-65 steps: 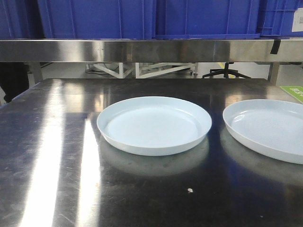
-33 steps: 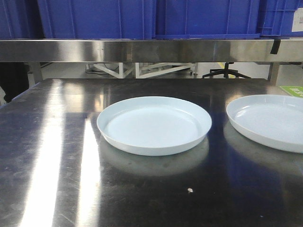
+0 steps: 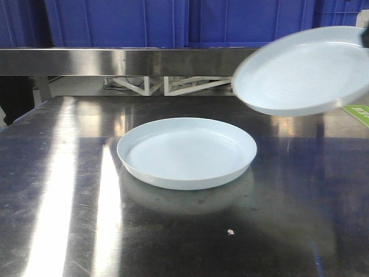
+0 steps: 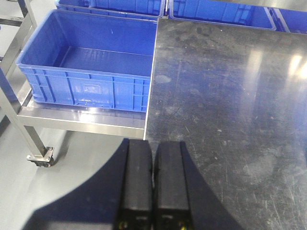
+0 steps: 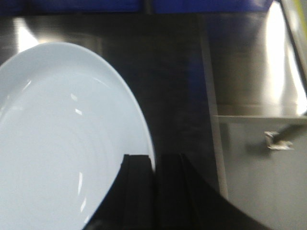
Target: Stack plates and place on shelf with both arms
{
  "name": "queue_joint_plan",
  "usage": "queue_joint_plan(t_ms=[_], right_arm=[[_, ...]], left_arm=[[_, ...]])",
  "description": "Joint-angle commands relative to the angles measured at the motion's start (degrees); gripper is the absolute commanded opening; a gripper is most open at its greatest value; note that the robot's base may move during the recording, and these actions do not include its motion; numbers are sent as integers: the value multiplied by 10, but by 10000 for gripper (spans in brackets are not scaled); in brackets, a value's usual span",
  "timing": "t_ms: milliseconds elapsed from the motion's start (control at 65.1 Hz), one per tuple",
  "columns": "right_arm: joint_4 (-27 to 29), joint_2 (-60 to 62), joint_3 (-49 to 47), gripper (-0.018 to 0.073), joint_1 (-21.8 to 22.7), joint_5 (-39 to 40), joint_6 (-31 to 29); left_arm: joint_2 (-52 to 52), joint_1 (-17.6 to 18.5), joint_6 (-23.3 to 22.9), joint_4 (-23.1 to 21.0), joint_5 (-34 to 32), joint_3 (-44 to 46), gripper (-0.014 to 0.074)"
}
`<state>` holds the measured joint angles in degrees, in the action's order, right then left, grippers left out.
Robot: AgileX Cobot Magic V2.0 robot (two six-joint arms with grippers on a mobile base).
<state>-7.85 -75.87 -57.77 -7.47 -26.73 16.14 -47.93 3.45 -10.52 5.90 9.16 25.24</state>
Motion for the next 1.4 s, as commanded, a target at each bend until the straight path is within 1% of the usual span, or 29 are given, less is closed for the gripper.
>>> queue_joint_plan(t_ms=[0,138,230,369,538,568,599,645,768,799,845,998,1213,1382], right_arm=[[1,4,-33,53,-50,34,-4],[1,-41,-59,53,-123,38,0],[1,-75,-76,53,-154,39,0],[1,-116,-91,53,-177,39,0],[1,-144,-91,53,-183,43,0],[1,-148,-91,64,-183,43,0],[1,-152,-91,86,-184,43,0],[1,-155,-92,144,-185,40,0],[1,-165,-92,400,-188,33,0],[2,-167,-92,440,-188,31,0],[2,-171,-92,469,-188,26,0],[2,-188,-92,440,-188,3,0],[3,-209,-92,393,-188,0,0],[3,-230,-92,391,-188,0,0]], left_arm=[[5,5,-2,-1,-48,16,85],[5,5,-2,-1,-48,16,85],[5,5,-2,-1,-48,16,85],[5,5,-2,-1,-48,16,85],[5,5,-2,-1,-48,16,85],[5,5,-2,-1,-48,16,85],[5,5,-2,-1,-48,16,85],[5,5,-2,-1,-48,16,85],[5,5,-2,-1,-48,16,85],[5,5,-2,-1,-48,16,85],[5,5,-2,-1,-48,16,85],[5,5,-2,-1,-48,16,85],[5,5,-2,-1,-48,16,85],[5,5,-2,-1,-48,16,85]])
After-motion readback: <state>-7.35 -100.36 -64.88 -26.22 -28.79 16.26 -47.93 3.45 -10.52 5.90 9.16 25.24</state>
